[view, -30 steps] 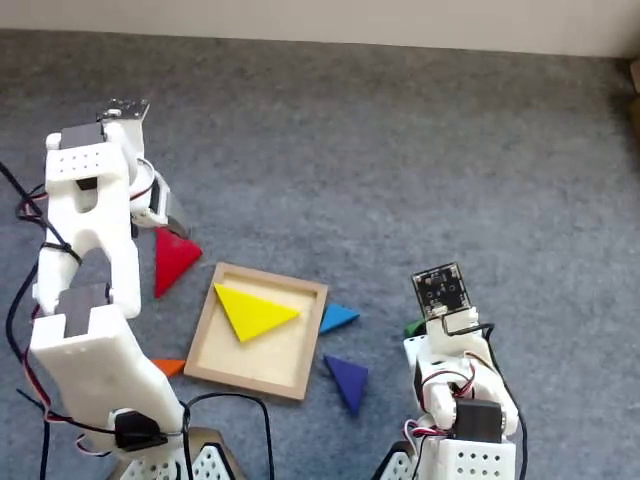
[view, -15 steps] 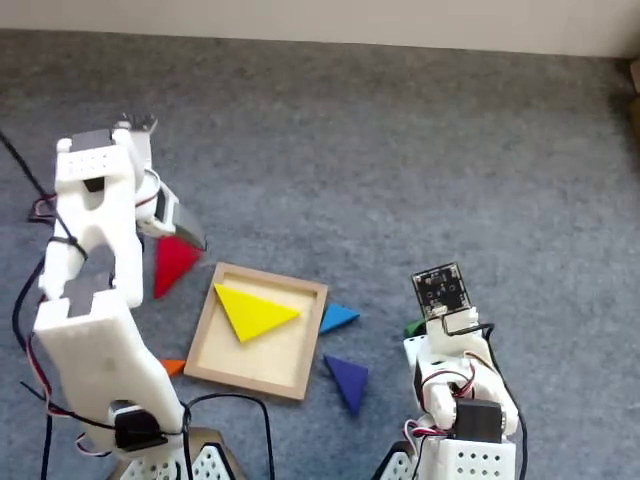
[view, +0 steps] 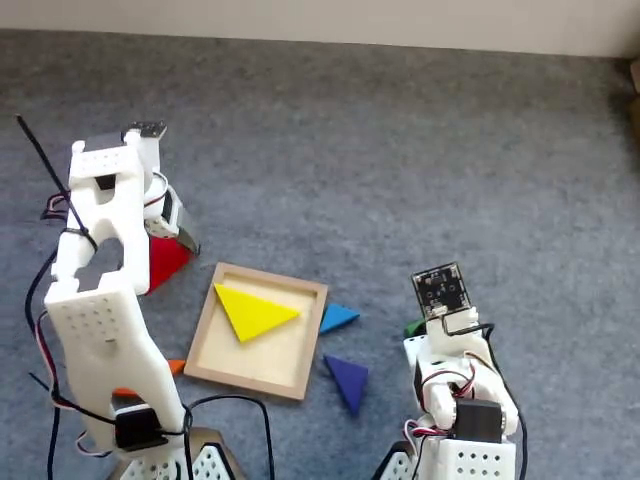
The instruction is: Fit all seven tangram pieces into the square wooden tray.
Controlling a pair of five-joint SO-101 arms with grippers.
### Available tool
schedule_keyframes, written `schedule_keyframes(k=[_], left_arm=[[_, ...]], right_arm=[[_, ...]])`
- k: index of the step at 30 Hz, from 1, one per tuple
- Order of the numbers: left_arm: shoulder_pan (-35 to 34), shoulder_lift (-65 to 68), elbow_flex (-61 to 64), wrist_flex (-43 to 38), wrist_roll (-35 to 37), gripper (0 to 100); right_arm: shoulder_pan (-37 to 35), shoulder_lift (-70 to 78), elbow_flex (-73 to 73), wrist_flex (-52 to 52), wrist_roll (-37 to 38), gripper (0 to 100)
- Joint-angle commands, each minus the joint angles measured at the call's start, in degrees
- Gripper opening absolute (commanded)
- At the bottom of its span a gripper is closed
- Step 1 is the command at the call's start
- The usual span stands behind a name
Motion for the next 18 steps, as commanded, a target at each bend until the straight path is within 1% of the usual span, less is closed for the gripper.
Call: schedule_keyframes(k=[1,10,15,18], left_arm=[[1.89,-0.40,-2.24,-0.62,-0.35,25],[2.24,-0.66,-1.80,-0.35,-0.18,25],[4.70,-0.75,-2.07,3.34,-0.18,25],[6.29,-0.84,-2.07,3.96,-0.18,24]], right_arm=[[0.75,-0.84,5.32,0.40,0.79,18.0],[0.75,-0.84,5.32,0.40,0.79,18.0],[0.75,-0.84,5.32,0.40,0.79,18.0],[0.75,-0.84,5.32,0.40,0.79,18.0]])
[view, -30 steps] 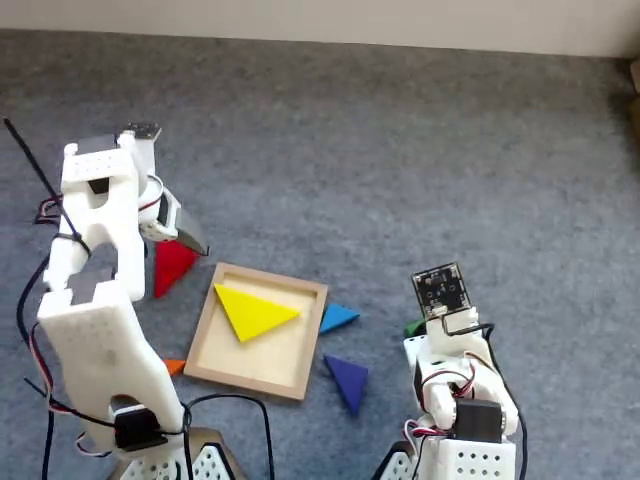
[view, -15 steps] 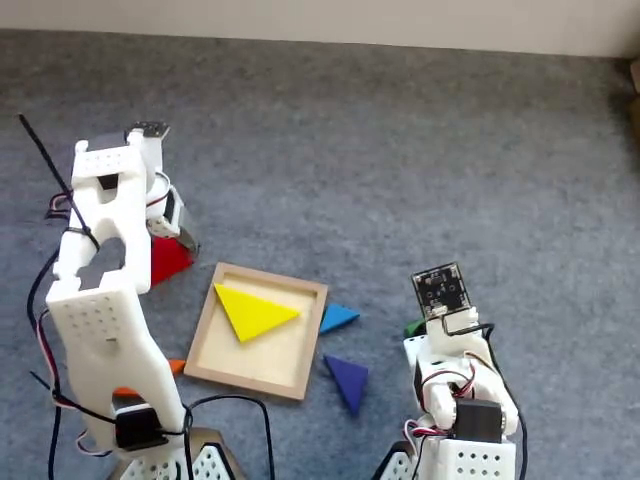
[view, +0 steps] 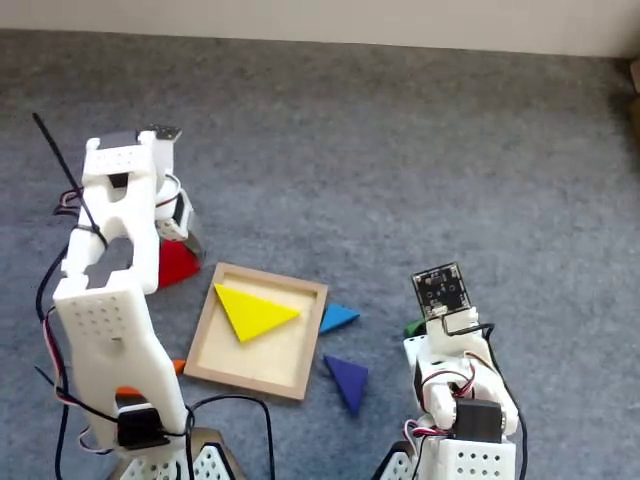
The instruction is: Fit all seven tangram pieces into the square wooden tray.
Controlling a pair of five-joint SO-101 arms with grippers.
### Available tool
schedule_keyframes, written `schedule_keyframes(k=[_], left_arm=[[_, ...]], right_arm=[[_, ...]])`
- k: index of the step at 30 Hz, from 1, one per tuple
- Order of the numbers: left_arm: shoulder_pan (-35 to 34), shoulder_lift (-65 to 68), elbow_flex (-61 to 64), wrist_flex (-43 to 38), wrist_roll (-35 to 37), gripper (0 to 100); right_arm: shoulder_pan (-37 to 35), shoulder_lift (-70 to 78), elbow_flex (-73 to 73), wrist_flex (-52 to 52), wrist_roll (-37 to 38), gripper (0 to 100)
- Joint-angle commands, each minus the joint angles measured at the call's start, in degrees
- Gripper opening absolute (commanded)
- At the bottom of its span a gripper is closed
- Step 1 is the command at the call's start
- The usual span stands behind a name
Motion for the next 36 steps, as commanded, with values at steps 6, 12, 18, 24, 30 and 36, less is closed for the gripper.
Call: schedule_keyframes(k=[6,12,18,24,30,36], left_arm=[[6.90,-1.10,-2.68,3.87,-0.44,5],[9.19,-1.10,-10.77,13.01,-0.09,1],[6.37,-5.85,-13.05,14.15,-0.35,1],[5.32,-22.37,-2.15,14.07,-2.55,0],[3.03,-41.01,11.03,13.80,-7.56,0],[0.92,-48.84,26.15,8.18,-24.26,0]], right_arm=[[0.75,-0.84,5.32,0.40,0.79,18.0],[0.75,-0.84,5.32,0.40,0.79,18.0],[2.68,-0.92,5.32,-0.04,0.79,18.0],[2.77,-0.92,5.32,-0.04,0.79,18.0],[2.77,-0.92,5.32,-0.04,0.79,18.0],[2.77,-0.92,5.32,-0.04,0.79,18.0]])
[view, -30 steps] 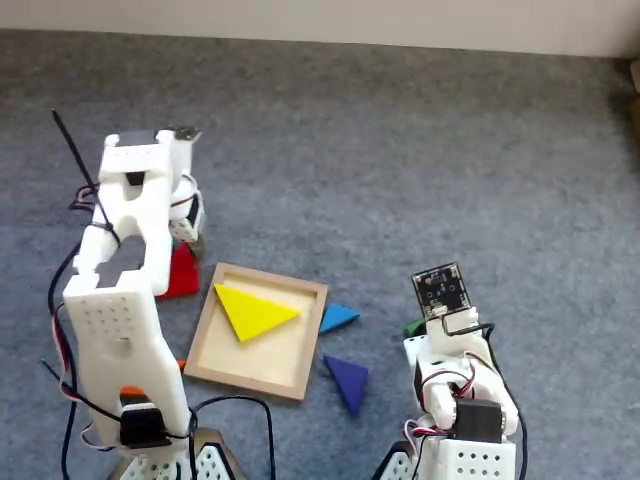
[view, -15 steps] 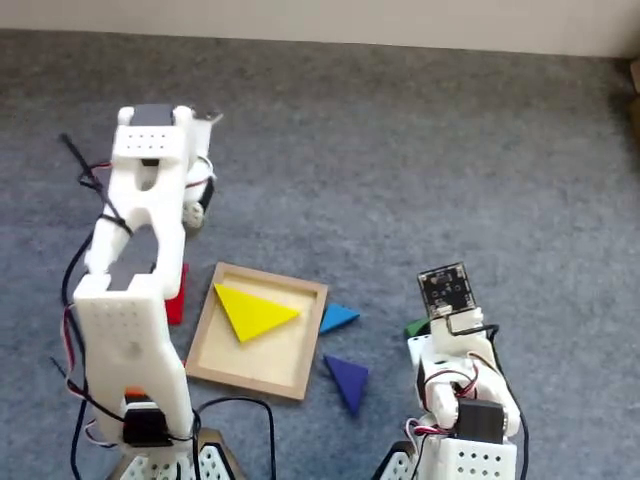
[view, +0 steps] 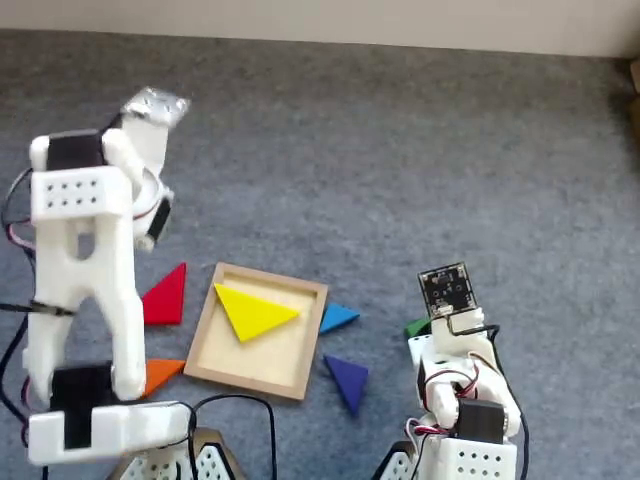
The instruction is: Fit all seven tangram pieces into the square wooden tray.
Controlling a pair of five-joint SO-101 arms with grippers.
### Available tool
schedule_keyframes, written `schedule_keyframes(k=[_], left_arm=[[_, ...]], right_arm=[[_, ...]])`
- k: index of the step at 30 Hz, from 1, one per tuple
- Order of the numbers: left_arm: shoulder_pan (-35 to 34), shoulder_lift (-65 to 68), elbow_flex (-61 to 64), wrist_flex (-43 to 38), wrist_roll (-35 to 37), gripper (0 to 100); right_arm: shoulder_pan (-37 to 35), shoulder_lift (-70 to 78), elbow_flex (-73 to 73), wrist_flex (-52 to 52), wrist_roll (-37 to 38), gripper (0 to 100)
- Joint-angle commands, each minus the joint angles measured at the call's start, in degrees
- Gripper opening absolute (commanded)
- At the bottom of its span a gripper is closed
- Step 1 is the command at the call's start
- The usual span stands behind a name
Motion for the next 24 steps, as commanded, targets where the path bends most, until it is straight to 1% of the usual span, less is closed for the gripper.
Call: schedule_keyframes(k=[1,3,5,8,13,16,19,24], left_arm=[[-1.01,-5.58,10.95,-4.48,-12.92,1],[-0.75,-6.02,15.43,-6.59,-14.07,2],[-0.66,-6.02,18.68,-10.11,-12.48,5],[-0.92,-5.58,23.08,-16.88,-10.46,10],[-0.66,-5.58,31.25,-25.93,-10.37,19],[-1.10,-5.58,33.98,-30.95,-10.37,21],[-1.80,-5.58,36.09,-32.88,-10.46,23],[-3.91,-5.41,37.05,-32.88,-10.46,26]], right_arm=[[0.66,-0.84,5.32,-0.04,0.79,18.0],[0.66,-0.84,5.32,-0.04,0.79,18.0],[0.66,-0.84,5.32,-0.04,0.79,18.0],[0.66,-0.84,5.32,-0.04,0.79,18.0],[0.66,-0.84,5.32,-0.04,0.79,18.0],[0.66,-0.84,5.32,-0.04,0.79,18.0],[0.66,-0.84,5.32,-0.04,0.79,18.0],[0.66,-0.84,5.32,-0.04,0.79,18.0]])
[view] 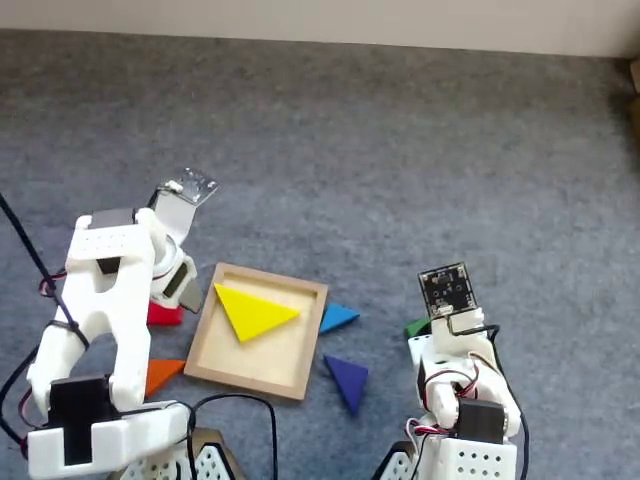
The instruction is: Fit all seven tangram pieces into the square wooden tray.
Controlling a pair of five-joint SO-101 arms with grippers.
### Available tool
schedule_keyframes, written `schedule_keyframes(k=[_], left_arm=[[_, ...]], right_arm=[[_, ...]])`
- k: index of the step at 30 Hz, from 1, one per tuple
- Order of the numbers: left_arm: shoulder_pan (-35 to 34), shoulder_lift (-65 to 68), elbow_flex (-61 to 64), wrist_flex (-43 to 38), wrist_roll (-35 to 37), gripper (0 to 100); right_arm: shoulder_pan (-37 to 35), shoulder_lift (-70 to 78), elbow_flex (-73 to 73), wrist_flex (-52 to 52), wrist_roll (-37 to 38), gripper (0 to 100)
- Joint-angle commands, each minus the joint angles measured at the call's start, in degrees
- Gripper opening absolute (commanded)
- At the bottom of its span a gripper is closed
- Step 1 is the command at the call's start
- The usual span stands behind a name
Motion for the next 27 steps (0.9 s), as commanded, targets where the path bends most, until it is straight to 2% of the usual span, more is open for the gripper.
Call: schedule_keyframes(k=[1,6,12,16,20,27], left_arm=[[-3.30,-1.63,-0.13,-0.70,0.62,26],[-6.11,0.75,-0.40,-0.70,-1.23,27],[-6.55,14.29,-4.97,-4.13,-2.20,27],[-7.69,23.25,-14.81,0.62,-2.20,27],[-7.43,30.46,-23.16,6.95,-2.11,22],[-7.34,34.42,-27.47,9.49,-2.11,13]], right_arm=[[0.66,-0.84,5.32,-0.04,0.79,18.0],[0.75,-0.84,5.32,-0.04,0.79,18.0],[0.75,-0.84,5.32,-0.04,0.79,18.0],[0.75,-0.84,5.32,-0.04,0.79,18.0],[0.75,-0.84,5.32,-0.04,0.79,18.0],[0.75,-0.84,5.32,-0.04,0.79,18.0]])
